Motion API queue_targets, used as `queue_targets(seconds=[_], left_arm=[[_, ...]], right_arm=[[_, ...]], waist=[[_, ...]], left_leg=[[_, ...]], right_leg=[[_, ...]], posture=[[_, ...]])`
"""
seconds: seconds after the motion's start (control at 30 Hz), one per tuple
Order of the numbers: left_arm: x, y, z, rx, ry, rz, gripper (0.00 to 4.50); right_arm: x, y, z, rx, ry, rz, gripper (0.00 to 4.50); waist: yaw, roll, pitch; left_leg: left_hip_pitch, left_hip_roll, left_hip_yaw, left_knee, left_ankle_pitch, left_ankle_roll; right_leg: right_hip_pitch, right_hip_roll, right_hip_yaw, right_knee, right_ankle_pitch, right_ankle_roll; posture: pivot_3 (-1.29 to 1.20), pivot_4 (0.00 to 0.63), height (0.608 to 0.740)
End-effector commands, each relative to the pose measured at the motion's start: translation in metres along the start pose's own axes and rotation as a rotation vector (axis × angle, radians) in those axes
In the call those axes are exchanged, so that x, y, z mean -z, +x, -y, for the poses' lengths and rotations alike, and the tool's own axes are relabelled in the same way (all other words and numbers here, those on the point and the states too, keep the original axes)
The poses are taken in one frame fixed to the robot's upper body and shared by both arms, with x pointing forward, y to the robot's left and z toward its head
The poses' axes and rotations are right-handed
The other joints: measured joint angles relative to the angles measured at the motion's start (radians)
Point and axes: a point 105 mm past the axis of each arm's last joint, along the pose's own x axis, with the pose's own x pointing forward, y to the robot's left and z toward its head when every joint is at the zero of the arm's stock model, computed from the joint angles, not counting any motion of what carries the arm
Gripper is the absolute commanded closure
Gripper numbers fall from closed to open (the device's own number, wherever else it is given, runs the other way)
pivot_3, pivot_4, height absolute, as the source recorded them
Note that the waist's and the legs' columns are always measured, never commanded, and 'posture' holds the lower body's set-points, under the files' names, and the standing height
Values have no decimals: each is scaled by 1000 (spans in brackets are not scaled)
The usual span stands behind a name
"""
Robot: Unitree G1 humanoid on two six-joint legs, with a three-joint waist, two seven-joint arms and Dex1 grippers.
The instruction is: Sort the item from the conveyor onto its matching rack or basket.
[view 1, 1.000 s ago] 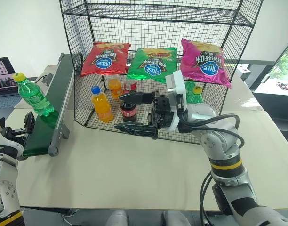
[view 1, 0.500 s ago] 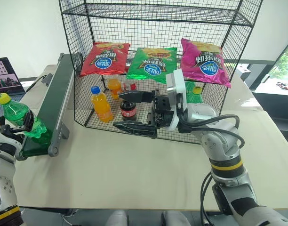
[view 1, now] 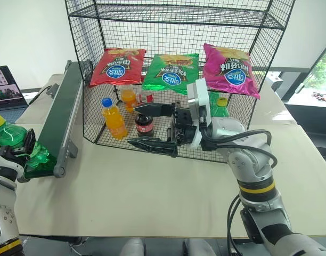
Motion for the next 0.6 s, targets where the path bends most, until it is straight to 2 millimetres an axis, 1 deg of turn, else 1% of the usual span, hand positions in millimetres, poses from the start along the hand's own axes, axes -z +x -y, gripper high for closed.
queue_targets(seconds=[0.03, 0.1, 0.17, 0.3, 0.37, 0.4, 0.43, 0.6], left_arm=[[-37, -1, 19, 124, -7, 70, 1409], [-52, -6, 43, 278, -19, 59, 1409], [-59, -11, 61, 388, -26, 36, 1409], [-70, -23, 111, 692, -91, -24, 1409], [-74, -29, 134, 826, -108, -48, 1409], [-75, -31, 141, 865, -112, -58, 1409], [-77, -35, 152, 932, -124, -68, 1409], [-89, -51, 195, 1208, -171, -104, 1409]], right_arm=[[2, -8, 1, 27, -20, -10, 0], [13, -17, 3, 52, -2, -43, 0], [19, -22, 4, 62, 8, -66, 0], [40, -33, 2, 46, 70, -146, 0], [44, -34, 3, 36, 88, -159, 0], [45, -34, 3, 34, 92, -162, 0], [45, -34, 3, 31, 107, -163, 0], [42, -33, 0, 21, 165, -148, 0]], waist=[[5, -1, 0], [7, -4, 3], [5, -8, 5], [4, -7, 5], [3, -5, 6], [2, -5, 7], [-1, -4, 7], [-11, -4, 7]], left_leg=[[0, 0, 0, 0, 0, 0], [0, 0, 0, 0, 0, 0], [-1, 0, 0, 0, 0, 0], [-1, -1, 0, 0, 0, 0], [0, 0, 0, 0, 0, 0], [0, 0, 0, 0, 0, 0], [0, 0, 0, 0, 0, 0], [-1, 1, 0, -1, 0, 0]], right_leg=[[0, 0, 0, 0, 0, 0], [0, 0, 0, -1, 0, 0], [-1, 0, -1, -1, 0, 0], [0, -1, 0, -2, 0, 0], [0, -1, 0, -1, 0, 0], [0, -1, 0, -1, 0, 0], [0, 0, 0, -1, 0, 0], [0, 1, 0, -1, 0, 0]], posture=[[0, 150, 738], [0, 150, 738], [0, 150, 738], [0, 150, 738], [0, 150, 738], [0, 150, 738], [0, 150, 738], [0, 150, 738]])
